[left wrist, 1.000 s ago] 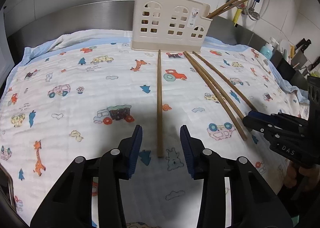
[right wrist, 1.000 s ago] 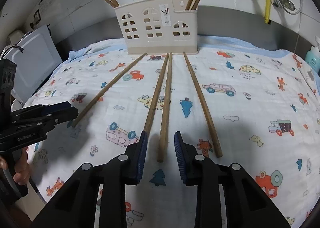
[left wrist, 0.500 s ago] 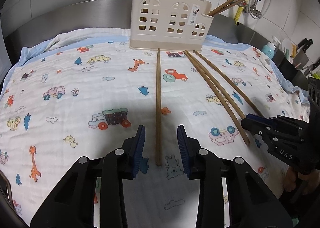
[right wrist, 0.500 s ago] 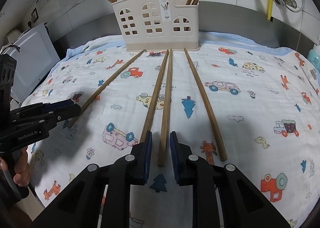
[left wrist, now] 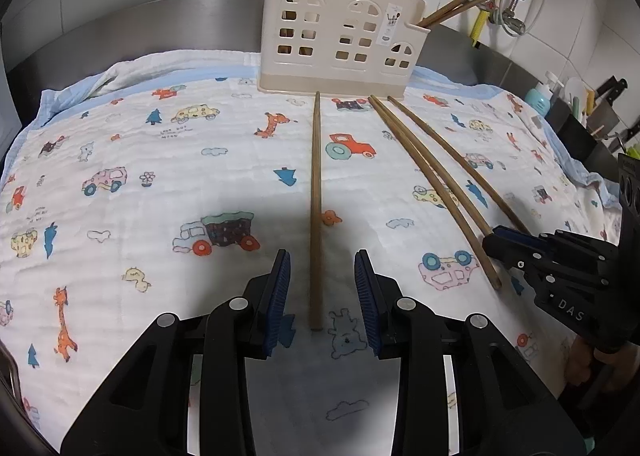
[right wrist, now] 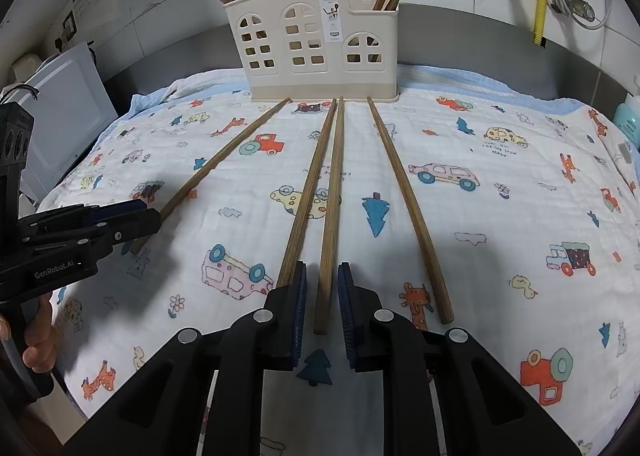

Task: Organize utensils
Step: 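Close the right tool on a chopstick while the left tool grasps another chopstick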

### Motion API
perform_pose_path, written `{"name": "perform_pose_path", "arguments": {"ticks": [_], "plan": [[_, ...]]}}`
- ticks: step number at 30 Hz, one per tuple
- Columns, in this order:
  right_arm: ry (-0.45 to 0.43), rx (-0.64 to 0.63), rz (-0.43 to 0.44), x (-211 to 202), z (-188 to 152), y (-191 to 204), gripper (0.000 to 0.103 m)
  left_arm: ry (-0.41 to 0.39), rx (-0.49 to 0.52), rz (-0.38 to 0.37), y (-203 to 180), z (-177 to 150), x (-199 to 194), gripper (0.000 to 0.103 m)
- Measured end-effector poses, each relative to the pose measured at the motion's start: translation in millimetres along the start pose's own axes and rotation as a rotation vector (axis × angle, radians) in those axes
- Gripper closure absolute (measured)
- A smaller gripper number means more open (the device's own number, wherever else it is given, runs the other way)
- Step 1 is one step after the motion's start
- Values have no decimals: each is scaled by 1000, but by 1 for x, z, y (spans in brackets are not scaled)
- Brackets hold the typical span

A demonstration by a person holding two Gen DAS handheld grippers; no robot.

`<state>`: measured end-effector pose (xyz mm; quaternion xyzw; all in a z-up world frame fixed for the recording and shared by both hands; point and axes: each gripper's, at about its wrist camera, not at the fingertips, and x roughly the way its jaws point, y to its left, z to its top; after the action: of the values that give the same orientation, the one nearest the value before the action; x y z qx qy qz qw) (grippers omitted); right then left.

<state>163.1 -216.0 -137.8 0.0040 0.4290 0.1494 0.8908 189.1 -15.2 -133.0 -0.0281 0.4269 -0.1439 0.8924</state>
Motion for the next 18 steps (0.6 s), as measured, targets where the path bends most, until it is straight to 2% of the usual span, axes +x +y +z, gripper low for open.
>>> {"name": "perform_pose_path", "arguments": {"ticks": [6,11,18], "plan": [[-1,-27,-26,1,-1,5,89,6,-2,-3,-1,1,3,70],[-7,-36,-44,1,-2,6,94,18,-5,-4,0,1,8,79],[-7,-45,-51,2,-2,6,94,21,-16,-6,0,4,13,79]]}}
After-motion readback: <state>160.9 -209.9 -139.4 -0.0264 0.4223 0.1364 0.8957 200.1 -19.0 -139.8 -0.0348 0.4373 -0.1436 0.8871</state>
